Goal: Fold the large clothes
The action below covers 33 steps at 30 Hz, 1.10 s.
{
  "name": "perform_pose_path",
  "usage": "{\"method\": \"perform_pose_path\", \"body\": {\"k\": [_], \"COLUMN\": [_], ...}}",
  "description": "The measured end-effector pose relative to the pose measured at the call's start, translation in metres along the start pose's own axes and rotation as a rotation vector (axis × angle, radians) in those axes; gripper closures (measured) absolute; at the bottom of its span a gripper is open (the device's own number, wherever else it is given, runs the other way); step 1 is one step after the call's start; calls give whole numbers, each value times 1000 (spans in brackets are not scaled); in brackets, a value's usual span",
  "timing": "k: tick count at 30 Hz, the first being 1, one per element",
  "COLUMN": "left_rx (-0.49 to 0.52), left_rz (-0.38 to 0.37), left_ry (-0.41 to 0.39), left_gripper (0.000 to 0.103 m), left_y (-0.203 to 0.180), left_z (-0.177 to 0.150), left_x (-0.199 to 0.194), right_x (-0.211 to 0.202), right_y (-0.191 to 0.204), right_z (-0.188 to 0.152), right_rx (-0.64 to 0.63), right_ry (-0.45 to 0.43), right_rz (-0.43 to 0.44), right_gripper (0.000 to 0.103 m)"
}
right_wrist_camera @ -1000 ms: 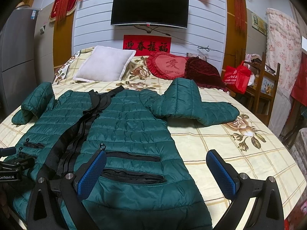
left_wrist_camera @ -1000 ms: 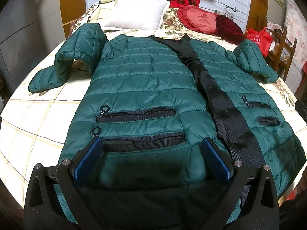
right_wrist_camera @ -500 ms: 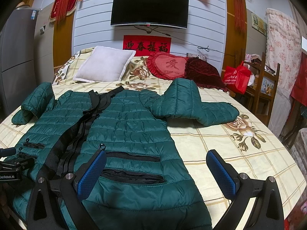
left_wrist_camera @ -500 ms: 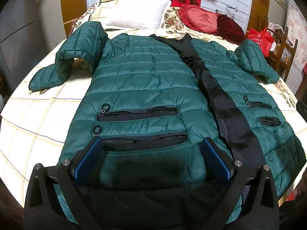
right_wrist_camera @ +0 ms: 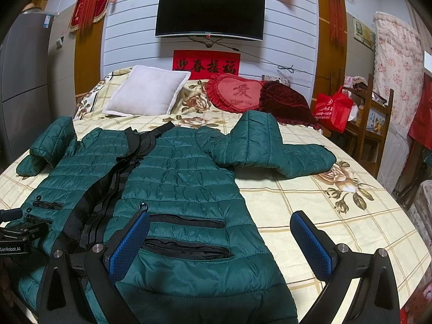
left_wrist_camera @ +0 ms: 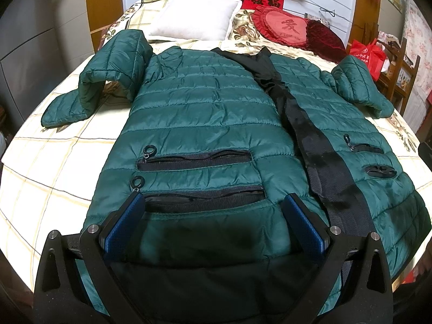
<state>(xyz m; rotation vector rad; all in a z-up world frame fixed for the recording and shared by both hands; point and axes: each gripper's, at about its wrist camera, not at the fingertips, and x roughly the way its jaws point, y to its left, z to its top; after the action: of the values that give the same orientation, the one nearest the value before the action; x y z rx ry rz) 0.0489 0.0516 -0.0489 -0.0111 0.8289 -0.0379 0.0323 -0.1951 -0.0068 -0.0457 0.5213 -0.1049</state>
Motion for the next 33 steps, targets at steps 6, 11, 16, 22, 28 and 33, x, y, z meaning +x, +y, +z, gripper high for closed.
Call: {"method": "perform_pose_path", "body": {"k": [6, 11, 16, 22, 28, 33], "left_rx": [-1, -4, -3, -4, -3, -3], "left_rz": [-1, 1, 1, 0, 0, 0], "left_ry": [1, 2, 3, 3, 4, 4], "left_gripper": [0, 0, 0, 0, 0, 0], "left_y": [0, 4, 4, 4, 4, 4], "left_z": [0, 0, 0, 0, 0, 1], "left_x": [0, 1, 1, 1, 1, 1], "right_x": [0, 0, -1, 0, 0, 1], "right_y": [0, 0, -3, -1, -2, 3], "right_z": [0, -1, 0, 0, 0, 0], "right_rx": [1, 1, -1, -1, -7, -19], "right_ry": [0, 1, 2, 1, 4, 7], "right_rz": [0, 1, -1, 1, 0, -6], "right_gripper": [0, 0, 0, 0, 0, 0]}}
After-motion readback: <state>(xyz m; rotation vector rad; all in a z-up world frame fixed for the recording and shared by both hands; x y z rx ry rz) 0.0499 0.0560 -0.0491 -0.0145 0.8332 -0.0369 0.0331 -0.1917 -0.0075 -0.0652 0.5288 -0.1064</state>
